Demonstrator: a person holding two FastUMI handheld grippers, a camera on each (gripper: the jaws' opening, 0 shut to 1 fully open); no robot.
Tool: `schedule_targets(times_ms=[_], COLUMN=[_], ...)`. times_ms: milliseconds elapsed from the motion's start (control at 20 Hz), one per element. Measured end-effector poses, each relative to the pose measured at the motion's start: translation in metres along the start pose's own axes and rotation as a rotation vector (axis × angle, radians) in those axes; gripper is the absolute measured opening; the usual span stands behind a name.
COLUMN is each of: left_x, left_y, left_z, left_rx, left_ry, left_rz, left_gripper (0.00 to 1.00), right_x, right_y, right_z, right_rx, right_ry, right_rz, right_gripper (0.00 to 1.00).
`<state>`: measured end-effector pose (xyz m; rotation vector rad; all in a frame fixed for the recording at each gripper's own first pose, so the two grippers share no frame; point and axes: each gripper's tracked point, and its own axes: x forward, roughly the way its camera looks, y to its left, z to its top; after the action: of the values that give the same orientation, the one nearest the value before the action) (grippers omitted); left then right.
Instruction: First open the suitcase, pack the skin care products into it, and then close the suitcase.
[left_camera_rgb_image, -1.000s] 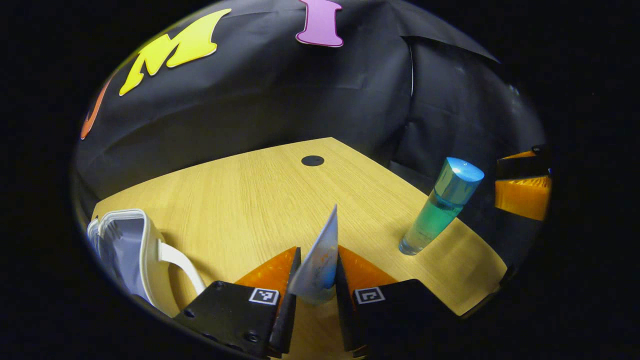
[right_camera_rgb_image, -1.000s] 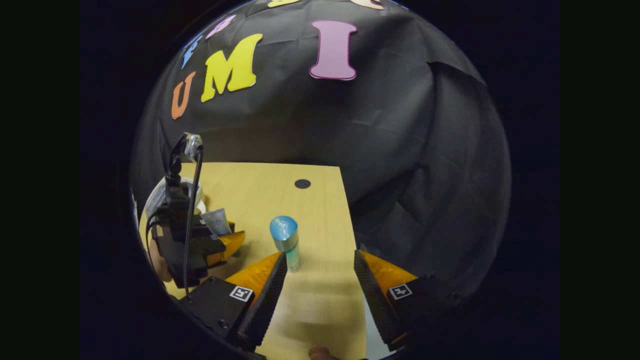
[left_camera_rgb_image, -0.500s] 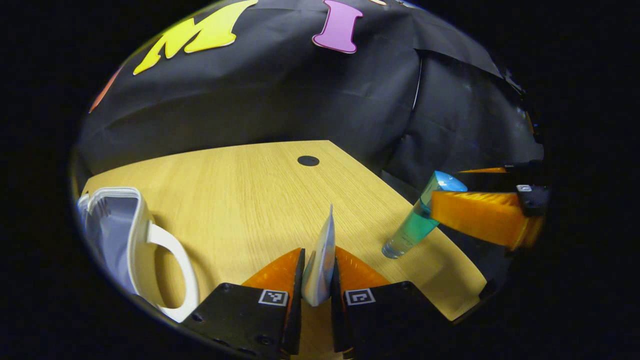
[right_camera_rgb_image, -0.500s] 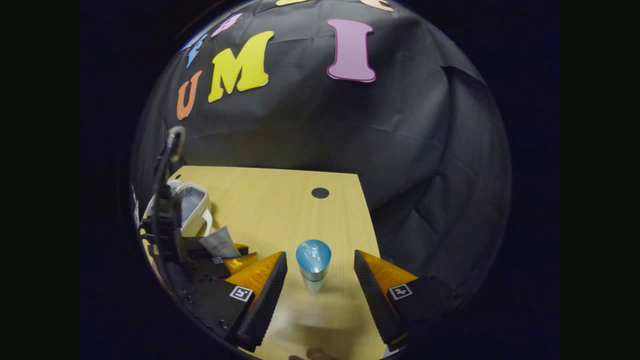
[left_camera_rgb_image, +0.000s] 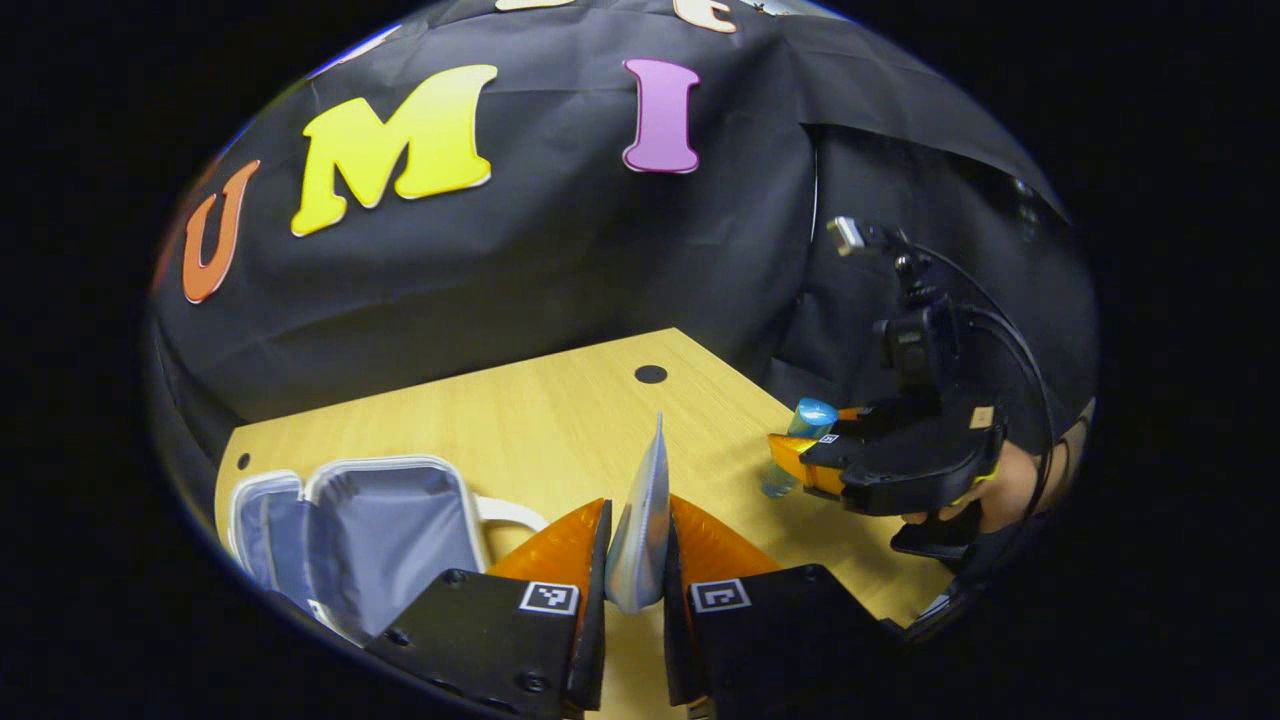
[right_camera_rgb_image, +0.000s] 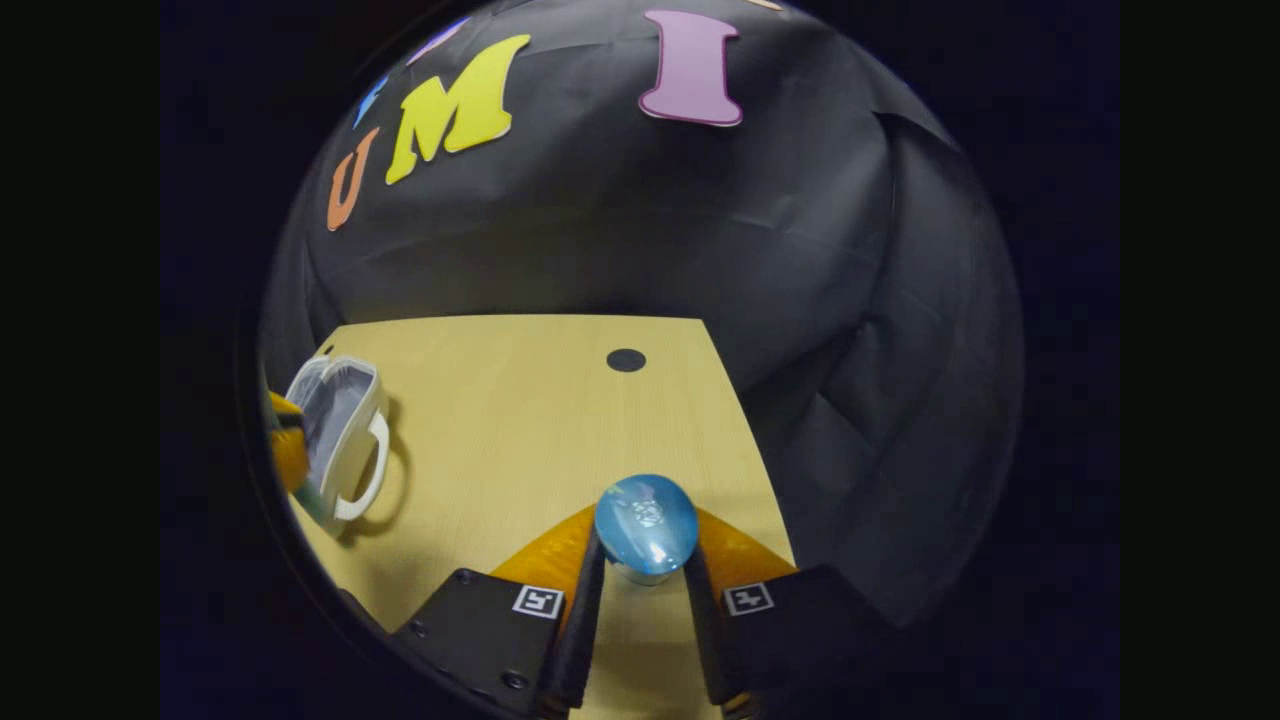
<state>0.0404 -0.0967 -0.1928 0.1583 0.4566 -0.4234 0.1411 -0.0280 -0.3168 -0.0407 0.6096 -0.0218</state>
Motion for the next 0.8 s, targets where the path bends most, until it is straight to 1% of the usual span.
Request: schedule_targets(times_ms=[50,100,250,350,450,600,750,800], left_x=[-0.015,-0.027,-0.056,-0.064,-0.063,-0.046,-0.037,-0.037], left_y=[0.01,0.021,0.064,0.107,0.144,0.191,0.205,0.202], left_z=[0.003,0.005,0.001,-0.013,-0.036,-0.082,-0.135,-0.147], left_rx=[-0.002,-0.007,-0.031,-0.058,-0.102,-0.158,-0.213,-0.243], left_ry=[-0.002,-0.001,0.001,0.022,0.055,0.156,0.304,0.347], left_rz=[0.015,0.03,0.085,0.142,0.197,0.254,0.27,0.261], left_gripper=[0.31,0.27,0.27,0.27,0.27,0.27,0.27,0.27], right_x=[-0.001,-0.001,-0.008,-0.027,-0.052,-0.089,-0.121,-0.131], right_y=[0.001,0.002,0.01,0.025,0.041,0.08,0.118,0.13], right_z=[0.0,-0.002,-0.005,0.0,0.008,0.02,0.03,0.03], right_rx=[0.009,0.011,0.032,0.03,0.008,-0.008,0.017,0.027], right_ry=[-0.008,0.002,0.02,0.006,-0.02,-0.047,-0.058,-0.059], right_rz=[-0.009,-0.021,-0.033,-0.031,-0.015,0.039,0.074,0.085], right_gripper=[0.41,0.39,0.35,0.33,0.33,0.33,0.34,0.33])
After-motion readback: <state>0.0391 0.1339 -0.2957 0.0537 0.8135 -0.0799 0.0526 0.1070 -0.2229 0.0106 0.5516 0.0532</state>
